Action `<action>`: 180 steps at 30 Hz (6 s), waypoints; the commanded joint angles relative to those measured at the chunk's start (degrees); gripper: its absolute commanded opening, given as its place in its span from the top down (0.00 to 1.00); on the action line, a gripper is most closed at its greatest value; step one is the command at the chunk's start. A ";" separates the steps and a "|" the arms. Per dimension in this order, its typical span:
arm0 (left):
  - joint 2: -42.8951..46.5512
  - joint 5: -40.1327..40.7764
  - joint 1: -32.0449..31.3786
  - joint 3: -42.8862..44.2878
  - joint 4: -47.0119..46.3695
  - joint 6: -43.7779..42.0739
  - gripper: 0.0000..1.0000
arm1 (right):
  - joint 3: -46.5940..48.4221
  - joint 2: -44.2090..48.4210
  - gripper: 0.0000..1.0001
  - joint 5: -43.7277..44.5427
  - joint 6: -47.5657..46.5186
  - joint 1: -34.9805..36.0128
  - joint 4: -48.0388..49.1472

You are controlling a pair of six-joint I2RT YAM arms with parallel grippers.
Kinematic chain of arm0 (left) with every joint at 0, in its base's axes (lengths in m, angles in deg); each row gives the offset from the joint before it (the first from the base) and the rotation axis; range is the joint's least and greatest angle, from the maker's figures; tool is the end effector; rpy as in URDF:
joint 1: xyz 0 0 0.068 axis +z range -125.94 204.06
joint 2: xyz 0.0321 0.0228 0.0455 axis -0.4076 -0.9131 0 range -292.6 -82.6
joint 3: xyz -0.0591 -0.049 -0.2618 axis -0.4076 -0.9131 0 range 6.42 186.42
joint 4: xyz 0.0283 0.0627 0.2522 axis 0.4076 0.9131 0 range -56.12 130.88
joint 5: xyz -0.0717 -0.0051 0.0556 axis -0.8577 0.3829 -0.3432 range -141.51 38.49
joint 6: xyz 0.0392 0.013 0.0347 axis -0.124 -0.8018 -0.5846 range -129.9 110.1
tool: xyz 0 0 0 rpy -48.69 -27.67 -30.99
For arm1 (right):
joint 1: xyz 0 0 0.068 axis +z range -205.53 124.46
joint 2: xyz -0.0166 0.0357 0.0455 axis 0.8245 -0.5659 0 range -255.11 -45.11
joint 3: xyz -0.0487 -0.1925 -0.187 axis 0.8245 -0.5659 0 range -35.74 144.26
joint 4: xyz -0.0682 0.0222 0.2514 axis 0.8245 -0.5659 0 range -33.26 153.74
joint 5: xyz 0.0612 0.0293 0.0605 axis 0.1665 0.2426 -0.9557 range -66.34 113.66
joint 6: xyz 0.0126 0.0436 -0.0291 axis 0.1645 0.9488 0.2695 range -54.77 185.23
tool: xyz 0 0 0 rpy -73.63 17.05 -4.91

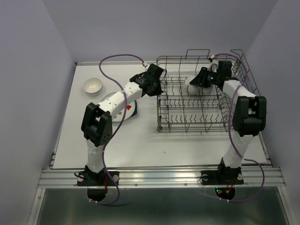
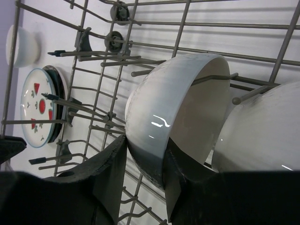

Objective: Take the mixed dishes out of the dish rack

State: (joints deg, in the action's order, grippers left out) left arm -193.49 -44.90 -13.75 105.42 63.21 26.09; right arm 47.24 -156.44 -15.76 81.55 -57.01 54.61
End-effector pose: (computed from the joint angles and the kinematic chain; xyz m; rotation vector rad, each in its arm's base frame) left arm 0.3568 -0.2716 0.2963 -0.0240 2.3430 -0.5297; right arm 0.4411 0.0113 0.2341 -0.0432 2.1950 0.9059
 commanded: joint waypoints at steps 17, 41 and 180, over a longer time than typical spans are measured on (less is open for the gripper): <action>1.56 4.11 -0.17 -3.46 2.32 3.12 1.00 | 2.36 1.55 0.99 -24.82 9.78 -2.74 17.91; 1.29 5.96 0.01 -3.55 3.55 4.97 1.00 | 1.75 3.49 0.99 -33.79 36.50 -3.27 50.59; -1.34 2.26 49.84 -1.62 -7.88 -5.22 1.00 | -4.14 24.58 0.00 37.39 -30.38 26.61 4.82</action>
State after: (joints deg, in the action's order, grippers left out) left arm -195.31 -44.35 35.67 99.95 57.50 21.00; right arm 42.59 -131.20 20.02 52.52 -30.34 55.66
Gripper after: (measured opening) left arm 0.179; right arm 0.998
